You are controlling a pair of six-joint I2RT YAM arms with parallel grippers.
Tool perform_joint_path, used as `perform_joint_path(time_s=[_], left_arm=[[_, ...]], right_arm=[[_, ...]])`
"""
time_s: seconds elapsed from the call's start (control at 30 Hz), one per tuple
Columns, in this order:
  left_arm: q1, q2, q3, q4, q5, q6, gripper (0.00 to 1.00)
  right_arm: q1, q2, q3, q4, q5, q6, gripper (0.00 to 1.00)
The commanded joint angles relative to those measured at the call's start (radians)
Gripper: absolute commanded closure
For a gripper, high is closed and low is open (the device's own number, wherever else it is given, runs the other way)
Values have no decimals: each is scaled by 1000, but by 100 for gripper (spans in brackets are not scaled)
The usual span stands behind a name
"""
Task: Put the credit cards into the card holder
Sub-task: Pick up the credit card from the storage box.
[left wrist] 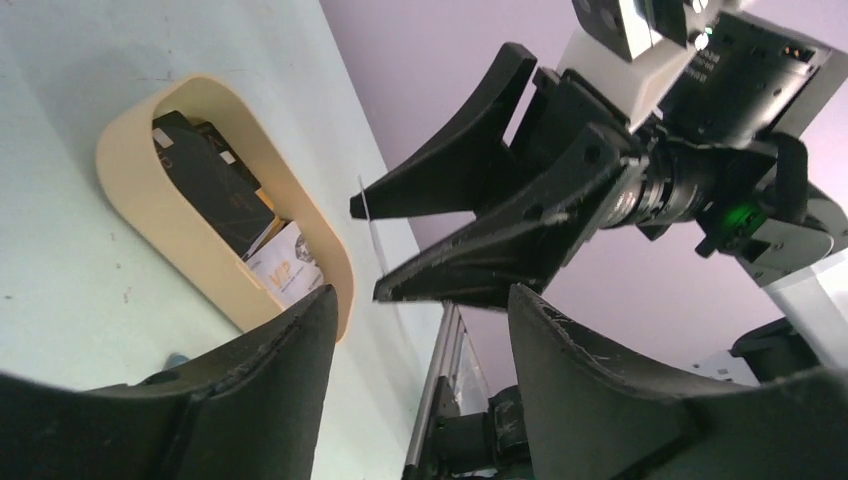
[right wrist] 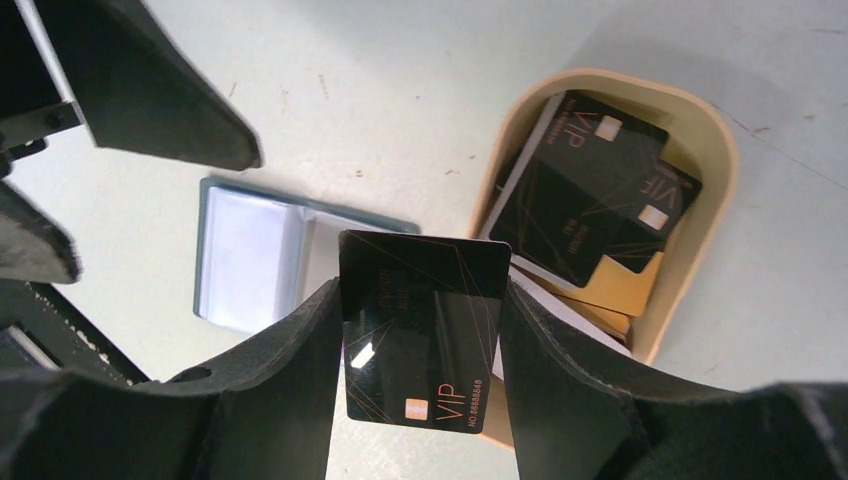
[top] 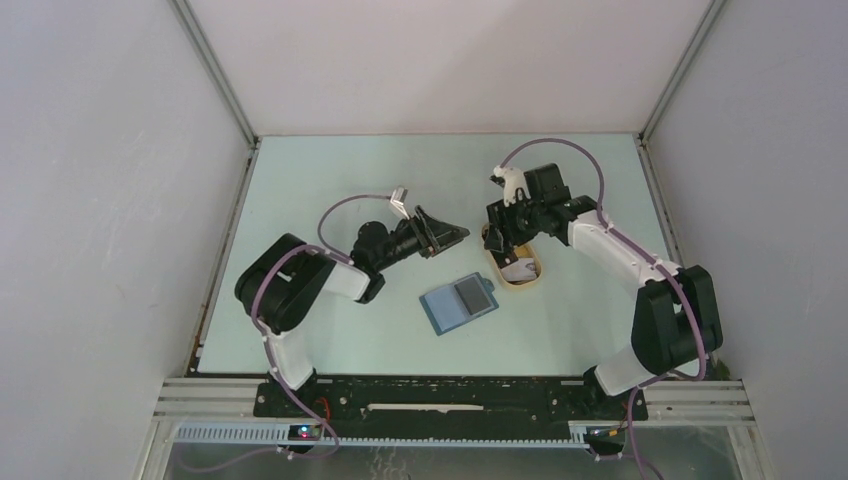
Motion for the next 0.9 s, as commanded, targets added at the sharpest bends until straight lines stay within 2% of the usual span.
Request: perform_joint_path(time_s=[0.0,0.3,0.57,0.87], left_arm=[[3,30,60,30,28,-53,34],[1,47,97,-46,39,-30,46],[-21,61,130,-81,53,-19,50],[-44,84,171,-136,44,-7,61]], right_arm=[[30,-55,-7,25,-28,-32,51],[66,-71,-13,29,-20,-49,51],[82,-72,-13,28,-11,-54,51],[92,-76,-12,28,-10,-57,51]])
